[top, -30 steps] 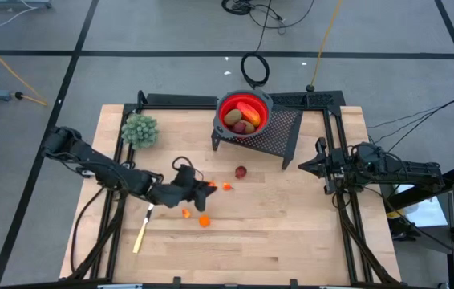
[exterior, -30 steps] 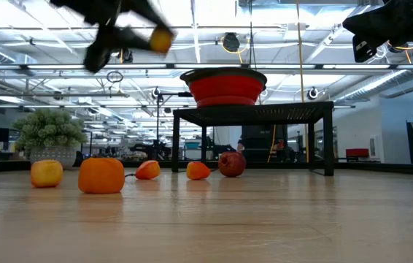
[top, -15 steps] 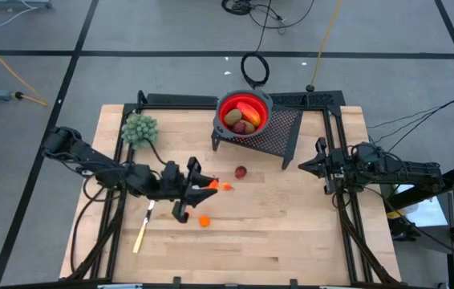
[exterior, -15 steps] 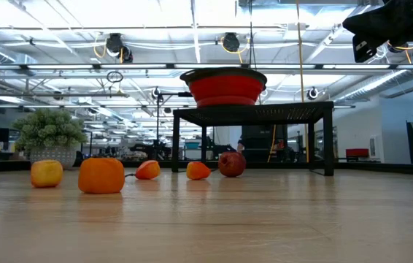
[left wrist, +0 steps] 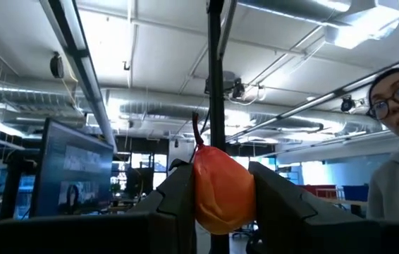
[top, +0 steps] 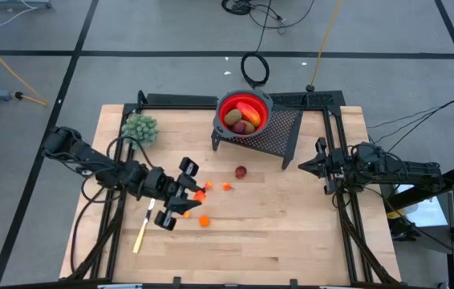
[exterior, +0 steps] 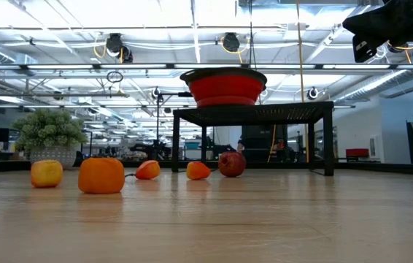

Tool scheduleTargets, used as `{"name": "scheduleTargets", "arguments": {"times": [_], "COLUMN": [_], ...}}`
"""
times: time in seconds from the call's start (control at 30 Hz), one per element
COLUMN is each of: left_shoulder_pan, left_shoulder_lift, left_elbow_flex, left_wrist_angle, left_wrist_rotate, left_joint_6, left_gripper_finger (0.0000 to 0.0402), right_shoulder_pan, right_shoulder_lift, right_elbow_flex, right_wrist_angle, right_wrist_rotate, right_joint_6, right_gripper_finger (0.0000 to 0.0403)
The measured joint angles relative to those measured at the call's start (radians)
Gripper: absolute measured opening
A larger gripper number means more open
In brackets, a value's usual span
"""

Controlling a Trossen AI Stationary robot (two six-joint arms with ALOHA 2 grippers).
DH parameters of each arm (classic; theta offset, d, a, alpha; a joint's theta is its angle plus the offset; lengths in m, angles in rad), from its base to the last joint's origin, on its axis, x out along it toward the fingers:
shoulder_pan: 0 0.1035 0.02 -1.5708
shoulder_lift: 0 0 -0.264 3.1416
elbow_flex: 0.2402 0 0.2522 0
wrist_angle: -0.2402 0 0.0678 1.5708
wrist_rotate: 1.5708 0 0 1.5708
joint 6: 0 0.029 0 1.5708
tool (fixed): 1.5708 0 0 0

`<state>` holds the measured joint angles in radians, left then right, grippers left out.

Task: Pick & Place Fruit
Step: Put the pear into the red strainer bowl on the shelf

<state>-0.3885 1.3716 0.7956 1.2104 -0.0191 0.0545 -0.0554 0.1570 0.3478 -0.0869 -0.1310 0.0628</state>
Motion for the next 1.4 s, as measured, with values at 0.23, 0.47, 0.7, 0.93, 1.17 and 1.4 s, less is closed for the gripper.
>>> {"name": "scheduleTargets", "arguments": {"times": [0.23,0.47,0.7,0.93,1.17,1.4], "left_shoulder_pan": [0.000,0.000,0.003,0.003,0.029,0.112], "left_shoulder_lift": [0.000,0.000,0.000,0.000,0.001,0.009], "left_elbow_flex": [0.000,0.000,0.000,0.004,0.146,0.332], "left_wrist_angle": [-0.001,0.019,0.020,-0.059,-0.438,-0.860], "left_wrist_rotate": [0.000,-0.171,-0.599,-0.854,-1.028,-1.038], "left_joint_6": [-0.002,-0.060,-0.170,-0.106,-0.027,-0.032], "left_gripper_finger": [0.0115,0.0115,0.0115,0.0115,0.0115,0.0115], "right_shoulder_pan": [0.000,0.000,0.000,0.000,0.000,0.000], "right_shoulder_lift": [0.000,0.000,0.000,0.000,0.000,0.000], "right_elbow_flex": [0.000,0.000,0.000,0.000,0.000,0.000], "right_wrist_angle": [0.000,0.000,0.000,0.000,0.000,0.000], "right_wrist_rotate": [0.000,0.000,0.001,0.003,0.003,0.003], "right_joint_6": [0.000,0.000,0.000,0.000,0.000,0.000], "right_gripper_finger": [0.0000,0.0000,0.0000,0.0000,0.0000,0.0000]}}
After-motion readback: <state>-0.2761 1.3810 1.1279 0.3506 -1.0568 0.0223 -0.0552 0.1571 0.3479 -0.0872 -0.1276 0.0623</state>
